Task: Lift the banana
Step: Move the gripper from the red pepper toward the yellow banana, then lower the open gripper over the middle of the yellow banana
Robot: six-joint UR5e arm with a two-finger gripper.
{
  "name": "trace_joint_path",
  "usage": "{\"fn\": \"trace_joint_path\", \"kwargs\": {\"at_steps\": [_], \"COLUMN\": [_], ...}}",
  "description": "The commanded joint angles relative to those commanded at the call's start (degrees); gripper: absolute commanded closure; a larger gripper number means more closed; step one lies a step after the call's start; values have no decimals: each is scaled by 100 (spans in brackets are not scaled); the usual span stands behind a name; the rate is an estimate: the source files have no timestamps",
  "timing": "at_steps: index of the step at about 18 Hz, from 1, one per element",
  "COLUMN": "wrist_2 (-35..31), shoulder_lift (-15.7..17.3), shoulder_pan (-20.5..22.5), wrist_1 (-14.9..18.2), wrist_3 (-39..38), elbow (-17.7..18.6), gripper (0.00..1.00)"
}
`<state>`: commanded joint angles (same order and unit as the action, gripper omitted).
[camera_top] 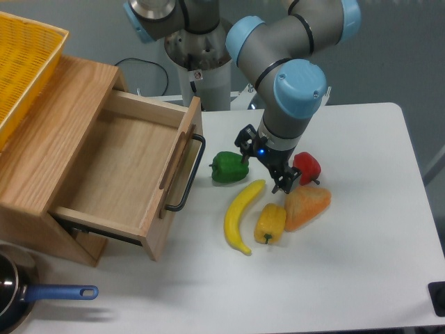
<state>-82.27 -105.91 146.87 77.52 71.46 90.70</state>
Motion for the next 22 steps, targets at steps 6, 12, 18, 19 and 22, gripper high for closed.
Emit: {"fn": "trace_joint_path", "kwargs": {"at_steps": [6,12,18,19,22], "wrist_2": [492,554,537,537,528], "shoulder_lift": [-114,-316,-466,-501,-589], "shoulder_pan": [0,-106,-106,-97,-97], "wrist_1": [0,-9,-166,-193,-290], "wrist_3": [-158,-704,-686,-668,-642], "elbow": [79,0,-62,-62,-88], "gripper": [0,0,0,0,0]}}
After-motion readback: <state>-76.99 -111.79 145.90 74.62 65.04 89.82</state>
